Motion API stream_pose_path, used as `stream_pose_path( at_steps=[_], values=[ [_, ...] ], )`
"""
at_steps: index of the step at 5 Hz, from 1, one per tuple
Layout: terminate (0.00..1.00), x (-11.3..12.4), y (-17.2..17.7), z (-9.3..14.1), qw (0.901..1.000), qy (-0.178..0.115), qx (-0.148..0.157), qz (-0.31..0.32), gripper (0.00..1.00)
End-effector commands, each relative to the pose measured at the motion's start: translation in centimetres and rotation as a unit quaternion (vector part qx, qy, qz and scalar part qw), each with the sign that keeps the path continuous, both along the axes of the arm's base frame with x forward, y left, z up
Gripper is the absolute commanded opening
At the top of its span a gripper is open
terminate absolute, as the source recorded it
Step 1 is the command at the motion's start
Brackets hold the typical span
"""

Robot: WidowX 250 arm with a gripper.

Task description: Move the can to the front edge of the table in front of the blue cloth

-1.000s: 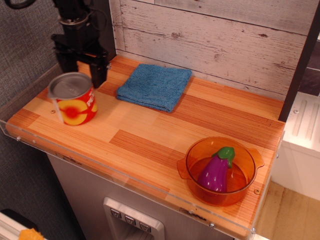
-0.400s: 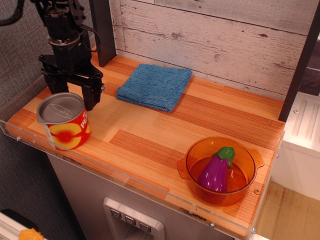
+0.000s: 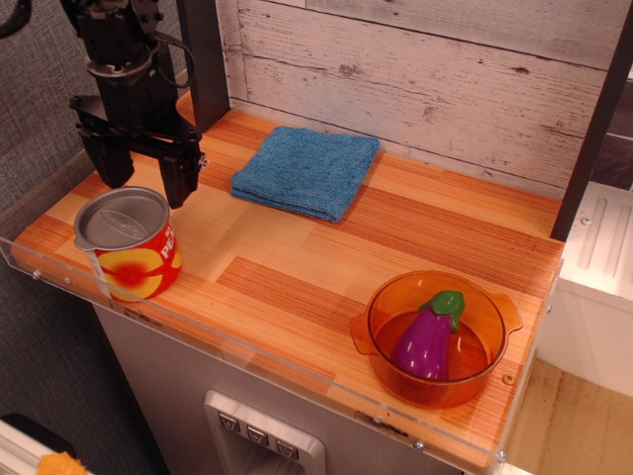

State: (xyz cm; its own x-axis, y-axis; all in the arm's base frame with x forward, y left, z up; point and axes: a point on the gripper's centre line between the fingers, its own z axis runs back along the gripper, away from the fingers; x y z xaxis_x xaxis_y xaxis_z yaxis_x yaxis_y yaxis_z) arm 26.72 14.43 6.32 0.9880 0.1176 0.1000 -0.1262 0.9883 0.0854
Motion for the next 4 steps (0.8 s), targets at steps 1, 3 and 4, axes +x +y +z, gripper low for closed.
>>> stream_pose_path(
  at_steps=[1, 3, 4],
  values=[
    [0.0, 3.0, -1.8, 4.6, 0.9979, -0.063, 0.006, -0.015, 1.0],
    [0.0, 3.1, -7.0, 7.6, 0.995, -0.085, -0.012, -0.051, 1.0],
    [0.0, 3.4, -9.0, 8.8, 0.9938, -0.087, -0.024, -0.065, 1.0]
  ],
)
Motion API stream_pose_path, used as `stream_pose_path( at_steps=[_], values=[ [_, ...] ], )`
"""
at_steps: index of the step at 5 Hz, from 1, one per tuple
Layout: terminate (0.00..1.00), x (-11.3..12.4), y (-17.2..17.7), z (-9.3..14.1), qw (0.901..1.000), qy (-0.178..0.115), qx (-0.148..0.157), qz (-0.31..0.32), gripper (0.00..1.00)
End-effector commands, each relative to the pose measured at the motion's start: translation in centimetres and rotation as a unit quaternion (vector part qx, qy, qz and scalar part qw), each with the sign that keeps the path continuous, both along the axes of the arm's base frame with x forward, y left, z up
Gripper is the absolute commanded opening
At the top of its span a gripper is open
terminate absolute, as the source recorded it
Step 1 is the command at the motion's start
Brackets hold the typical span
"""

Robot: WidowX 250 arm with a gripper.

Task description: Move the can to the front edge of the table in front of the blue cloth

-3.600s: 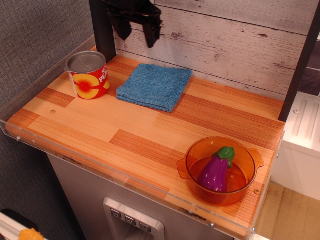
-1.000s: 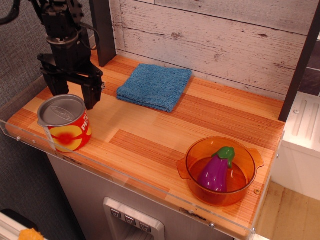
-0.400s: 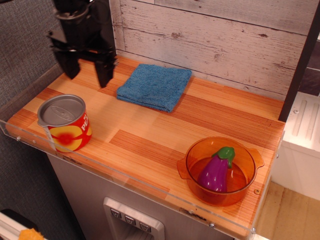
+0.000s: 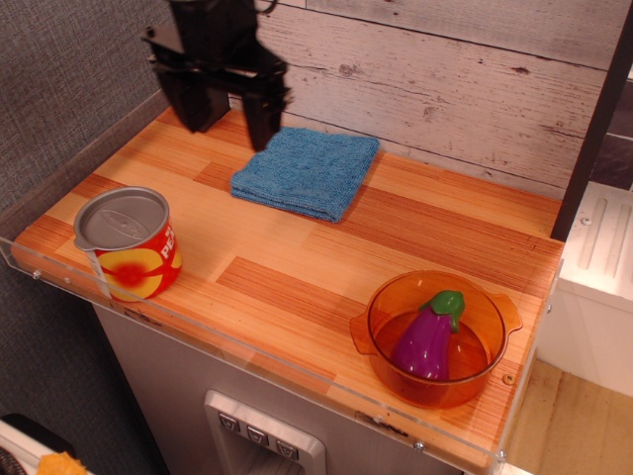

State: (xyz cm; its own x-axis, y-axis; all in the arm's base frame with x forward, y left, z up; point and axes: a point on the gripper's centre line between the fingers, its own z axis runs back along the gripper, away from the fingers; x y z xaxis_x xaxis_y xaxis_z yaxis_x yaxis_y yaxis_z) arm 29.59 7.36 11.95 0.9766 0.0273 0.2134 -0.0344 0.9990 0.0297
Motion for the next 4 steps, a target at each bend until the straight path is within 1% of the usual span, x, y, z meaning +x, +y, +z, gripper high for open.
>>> stream_pose_path(
  at_steps=[1, 2, 3, 4],
  values=[
    [0.0, 0.7, -3.46, 3.54, 0.9995, -0.022, -0.001, -0.024, 1.0],
    [0.0, -0.11, -4.32, 4.47, 0.9994, -0.033, 0.009, 0.002, 1.0],
    [0.0, -0.11, -4.32, 4.47, 0.9994, -0.033, 0.009, 0.002, 1.0],
    [1.0, -0.11, -4.32, 4.47, 0.9994, -0.033, 0.009, 0.002, 1.0]
  ],
)
